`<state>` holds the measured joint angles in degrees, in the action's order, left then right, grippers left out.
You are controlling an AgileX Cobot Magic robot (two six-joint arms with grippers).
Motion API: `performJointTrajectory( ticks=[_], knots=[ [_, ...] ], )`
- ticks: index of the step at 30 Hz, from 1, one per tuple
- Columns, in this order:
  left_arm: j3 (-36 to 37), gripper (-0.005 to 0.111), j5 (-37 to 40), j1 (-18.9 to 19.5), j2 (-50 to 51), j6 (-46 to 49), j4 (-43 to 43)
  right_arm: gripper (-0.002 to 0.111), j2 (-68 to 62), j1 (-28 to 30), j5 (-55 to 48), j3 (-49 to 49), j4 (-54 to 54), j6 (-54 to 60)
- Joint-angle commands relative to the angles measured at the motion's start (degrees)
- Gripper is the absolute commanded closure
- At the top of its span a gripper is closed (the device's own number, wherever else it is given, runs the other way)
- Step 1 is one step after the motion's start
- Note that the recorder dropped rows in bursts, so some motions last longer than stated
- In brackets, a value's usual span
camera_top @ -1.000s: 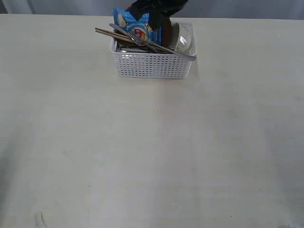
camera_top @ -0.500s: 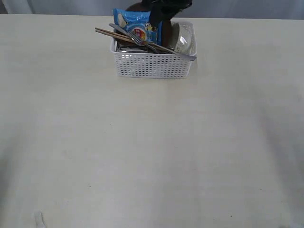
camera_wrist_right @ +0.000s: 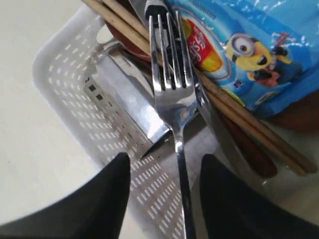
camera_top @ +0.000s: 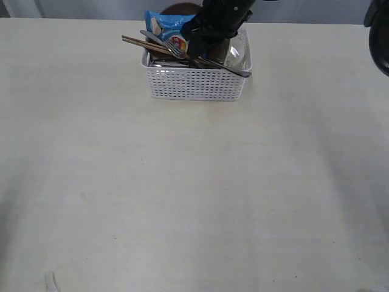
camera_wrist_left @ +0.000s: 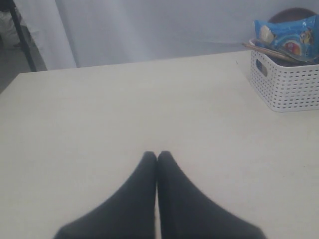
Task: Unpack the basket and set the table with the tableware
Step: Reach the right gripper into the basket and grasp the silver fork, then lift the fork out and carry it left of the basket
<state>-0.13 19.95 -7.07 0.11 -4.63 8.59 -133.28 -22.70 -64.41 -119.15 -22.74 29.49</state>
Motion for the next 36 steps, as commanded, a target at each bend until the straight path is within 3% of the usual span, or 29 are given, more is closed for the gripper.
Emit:
performJointTrajectory(
  ticks=[1, 6, 12, 26, 32, 36],
  knots=[
    [0.1, 0.107, 0.0, -0.3, -0.1, -0.1, -0.2, 0.065, -1.1, 0.2, 0.7, -0.4, -0.5, 0.6],
    [0.1, 0.107, 0.0, -0.3, -0.1, -0.1, -0.2, 0.068, -1.7, 0.2, 1.5, -0.4, -0.5, 0.6],
    [0.1, 0.107, 0.0, -0.3, -0.1, -0.1, -0.2, 0.109, -1.7, 0.4, 1.2, -0.4, -0.8, 0.6],
    [0.1, 0.107, 0.0, -0.3, -0.1, -0.1, -0.1, 0.109, 7.1, 0.4, -2.3, -0.4, -3.6, 0.1],
    [0.1, 0.107, 0.0, -0.3, -0.1, -0.1, -0.1, 0.109, 12.9, -1.1, -5.6, 0.9, -3.7, -9.7],
    [0.1, 0.107, 0.0, -0.3, -0.1, -0.1, -0.1, 0.109, 18.3, -3.8, -5.6, 6.8, -3.7, -15.4]
  ],
)
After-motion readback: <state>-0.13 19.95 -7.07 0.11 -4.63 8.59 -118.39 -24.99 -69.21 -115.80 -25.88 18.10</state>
